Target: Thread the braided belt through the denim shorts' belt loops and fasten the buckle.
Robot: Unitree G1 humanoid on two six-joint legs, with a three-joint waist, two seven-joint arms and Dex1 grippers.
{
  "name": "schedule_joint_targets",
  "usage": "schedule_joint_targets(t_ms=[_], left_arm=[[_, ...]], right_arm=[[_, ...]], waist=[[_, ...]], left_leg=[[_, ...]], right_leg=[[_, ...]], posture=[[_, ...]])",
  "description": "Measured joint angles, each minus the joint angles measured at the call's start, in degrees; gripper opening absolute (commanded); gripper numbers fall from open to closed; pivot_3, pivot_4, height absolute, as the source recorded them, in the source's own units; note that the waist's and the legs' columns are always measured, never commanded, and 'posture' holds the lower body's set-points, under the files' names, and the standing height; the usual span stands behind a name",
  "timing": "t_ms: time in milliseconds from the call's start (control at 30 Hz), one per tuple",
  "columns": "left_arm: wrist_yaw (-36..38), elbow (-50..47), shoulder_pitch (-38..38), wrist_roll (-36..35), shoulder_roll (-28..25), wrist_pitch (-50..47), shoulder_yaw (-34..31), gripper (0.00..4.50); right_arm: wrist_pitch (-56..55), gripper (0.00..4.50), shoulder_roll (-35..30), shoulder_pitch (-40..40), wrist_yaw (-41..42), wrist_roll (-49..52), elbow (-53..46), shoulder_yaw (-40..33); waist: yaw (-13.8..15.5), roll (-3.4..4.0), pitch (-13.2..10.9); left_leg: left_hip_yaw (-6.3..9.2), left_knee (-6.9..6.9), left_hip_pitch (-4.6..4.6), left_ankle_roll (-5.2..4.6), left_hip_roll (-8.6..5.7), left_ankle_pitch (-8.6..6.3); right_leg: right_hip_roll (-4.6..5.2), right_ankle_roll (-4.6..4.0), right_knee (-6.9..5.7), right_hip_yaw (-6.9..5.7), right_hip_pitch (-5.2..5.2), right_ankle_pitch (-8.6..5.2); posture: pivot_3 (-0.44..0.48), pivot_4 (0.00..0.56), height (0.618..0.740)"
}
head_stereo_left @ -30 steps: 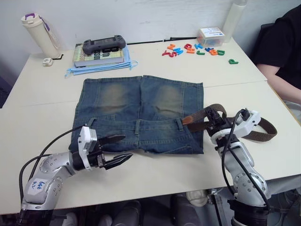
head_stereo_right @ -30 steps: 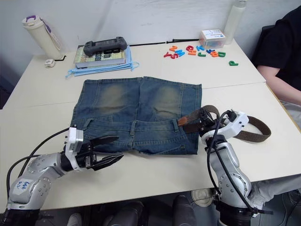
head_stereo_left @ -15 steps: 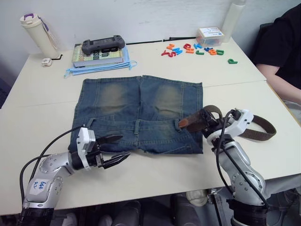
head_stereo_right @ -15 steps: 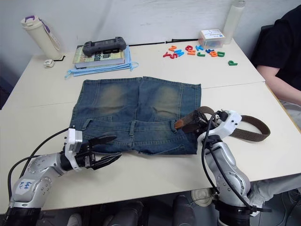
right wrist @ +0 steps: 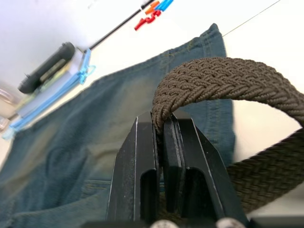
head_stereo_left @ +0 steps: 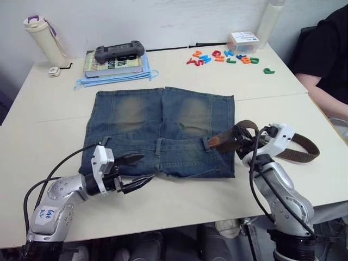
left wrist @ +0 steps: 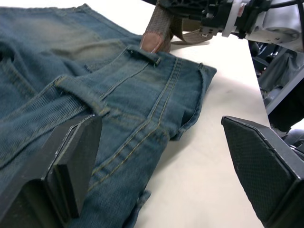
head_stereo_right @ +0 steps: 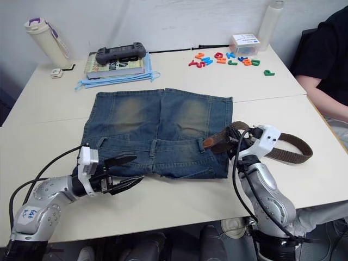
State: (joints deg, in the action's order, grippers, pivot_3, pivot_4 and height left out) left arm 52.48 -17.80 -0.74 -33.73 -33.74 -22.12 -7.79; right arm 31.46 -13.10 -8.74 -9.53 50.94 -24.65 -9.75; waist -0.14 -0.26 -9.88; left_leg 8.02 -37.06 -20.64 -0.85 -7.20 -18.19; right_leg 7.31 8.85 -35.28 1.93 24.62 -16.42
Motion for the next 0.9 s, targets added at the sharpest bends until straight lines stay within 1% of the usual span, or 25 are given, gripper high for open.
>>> schedule_joint_targets(t_ms=[267,433,667,900], left_arm=[[-2.1,-2.1,-0.9,-0.1,0.1,-2.4,0.2,4.42],[-3.2,-2.5,-1.4,-0.1,0.6,-3.6,1.2,4.42],[-4.6,-2.9,-3.9,0.0,1.8,-4.1,2.8,4.42],[-6.9,-3.5,-6.7,1.3,5.0,-3.9,6.8,4.42]], right_arm=[[2.1,0.00,6.1,0.1,-0.8,-1.5,0.4,2.3],[2.7,0.00,10.6,-1.5,-1.0,-2.0,2.8,3.2],[9.2,0.00,11.8,-3.4,-2.8,0.3,7.0,2.5],[12.7,0.00,11.5,-4.8,-3.1,-0.3,7.0,2.5]], waist=[[0.0,0.00,0.0],[-0.1,0.01,0.0],[-0.2,0.00,0.0],[-0.2,-0.03,0.0]], left_leg=[[0.00,-0.01,0.01,0.01,0.01,-0.01],[0.00,0.00,0.02,0.05,0.03,-0.03],[0.00,0.00,0.11,0.09,0.06,-0.05],[-0.02,-0.01,0.21,0.25,0.28,-0.14]], right_leg=[[-0.02,-0.01,-0.02,0.00,0.00,0.00],[-0.05,-0.05,-0.06,0.00,0.02,-0.02],[-0.08,-0.08,-0.11,0.01,-0.01,-0.04],[-0.28,-0.22,-0.22,0.01,-0.02,-0.12]], posture=[[0.000,0.150,0.731],[0.000,0.150,0.731],[0.000,0.150,0.731],[0.000,0.150,0.731]])
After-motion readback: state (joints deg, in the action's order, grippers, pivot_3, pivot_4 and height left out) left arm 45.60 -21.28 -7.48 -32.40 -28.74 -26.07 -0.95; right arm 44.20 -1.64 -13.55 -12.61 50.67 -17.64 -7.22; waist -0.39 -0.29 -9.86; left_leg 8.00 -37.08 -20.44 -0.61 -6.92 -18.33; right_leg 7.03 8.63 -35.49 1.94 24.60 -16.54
